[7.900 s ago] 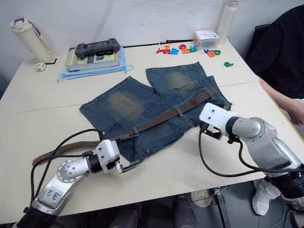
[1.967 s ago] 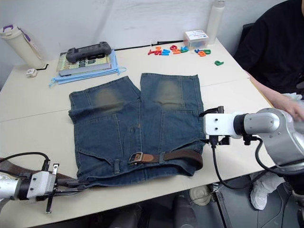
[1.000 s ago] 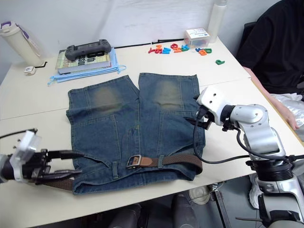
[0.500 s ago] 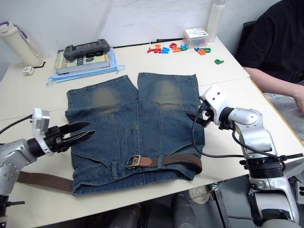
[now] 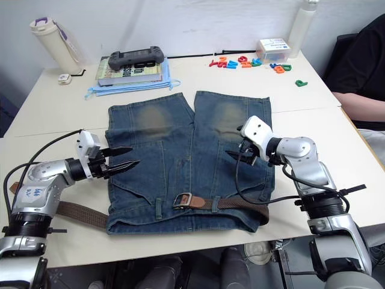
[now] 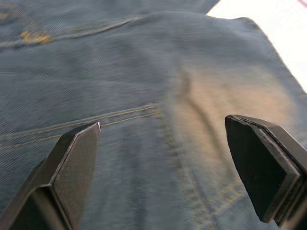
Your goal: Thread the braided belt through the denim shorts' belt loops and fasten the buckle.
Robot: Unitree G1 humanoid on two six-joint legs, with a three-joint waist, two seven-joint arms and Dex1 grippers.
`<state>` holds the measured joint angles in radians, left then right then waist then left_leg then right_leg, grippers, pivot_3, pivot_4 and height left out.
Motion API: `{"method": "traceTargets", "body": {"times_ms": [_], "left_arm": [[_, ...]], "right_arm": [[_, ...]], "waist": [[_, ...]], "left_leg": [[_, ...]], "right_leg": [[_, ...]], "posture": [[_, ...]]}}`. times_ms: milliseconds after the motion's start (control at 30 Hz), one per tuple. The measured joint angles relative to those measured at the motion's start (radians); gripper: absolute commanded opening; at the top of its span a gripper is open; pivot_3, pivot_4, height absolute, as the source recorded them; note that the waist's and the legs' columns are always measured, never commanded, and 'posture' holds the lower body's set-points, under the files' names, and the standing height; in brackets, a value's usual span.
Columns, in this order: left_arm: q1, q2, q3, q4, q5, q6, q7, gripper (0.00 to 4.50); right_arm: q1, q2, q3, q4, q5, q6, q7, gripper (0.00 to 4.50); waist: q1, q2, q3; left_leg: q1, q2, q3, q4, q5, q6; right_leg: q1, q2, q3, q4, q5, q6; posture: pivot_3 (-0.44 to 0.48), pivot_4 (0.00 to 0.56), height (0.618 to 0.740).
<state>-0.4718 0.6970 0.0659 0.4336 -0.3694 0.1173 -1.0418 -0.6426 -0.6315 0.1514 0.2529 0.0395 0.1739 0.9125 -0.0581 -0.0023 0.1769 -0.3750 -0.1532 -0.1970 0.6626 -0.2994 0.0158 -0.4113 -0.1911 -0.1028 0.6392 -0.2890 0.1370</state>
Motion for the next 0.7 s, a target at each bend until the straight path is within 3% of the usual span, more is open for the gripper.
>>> {"method": "traceTargets", "body": {"times_ms": [200, 467, 533, 633, 700], "left_arm": [[-0.137, -0.06, -0.047, 0.273, 0.097, -0.066, -0.029, 3.19], [-0.287, -0.127, -0.064, 0.483, 0.176, -0.1, -0.002, 3.19], [-0.298, -0.133, -0.073, 0.504, 0.194, -0.109, 0.005, 2.64], [-0.301, -0.133, -0.072, 0.525, 0.215, -0.127, 0.024, 1.5], [-0.293, -0.131, -0.066, 0.525, 0.217, -0.133, 0.024, 0.62]], "right_arm": [[-0.032, 0.0, 0.02, 0.123, -0.043, 0.003, 0.012, 4.5], [-0.082, -0.015, 0.078, 0.134, -0.103, 0.079, 0.052, 4.5], [-0.084, -0.015, 0.085, 0.127, -0.115, 0.109, 0.047, 4.5], [-0.087, -0.006, 0.104, 0.121, -0.125, 0.141, 0.035, 3.64], [-0.085, 0.007, 0.114, 0.112, -0.135, 0.164, 0.022, 2.76]], "waist": [[0.038, 0.0, 0.0], [0.06, -0.003, -0.005], [0.064, -0.004, -0.008], [0.064, -0.007, -0.017], [0.062, -0.009, -0.022]], "left_leg": [[0.0, -0.002, 0.002, 0.001, 0.001, 0.0], [0.005, 0.002, 0.011, 0.0, -0.001, -0.002], [0.006, 0.002, 0.012, 0.0, -0.001, -0.002], [0.007, 0.002, 0.014, 0.0, -0.001, -0.001], [0.007, 0.003, 0.014, 0.0, -0.002, -0.001]], "right_leg": [[-0.002, 0.023, 0.055, -0.013, 0.005, 0.011], [-0.003, 0.028, 0.063, -0.013, 0.005, 0.011], [-0.002, 0.028, 0.064, -0.013, 0.005, 0.011], [-0.002, 0.028, 0.066, -0.013, 0.005, 0.011], [-0.002, 0.028, 0.067, -0.013, 0.005, 0.011]], "posture": [[0.0, 0.15, 0.714], [0.0, 0.15, 0.714], [0.0, 0.15, 0.714], [0.0, 0.15, 0.714], [0.0, 0.15, 0.714]]}}
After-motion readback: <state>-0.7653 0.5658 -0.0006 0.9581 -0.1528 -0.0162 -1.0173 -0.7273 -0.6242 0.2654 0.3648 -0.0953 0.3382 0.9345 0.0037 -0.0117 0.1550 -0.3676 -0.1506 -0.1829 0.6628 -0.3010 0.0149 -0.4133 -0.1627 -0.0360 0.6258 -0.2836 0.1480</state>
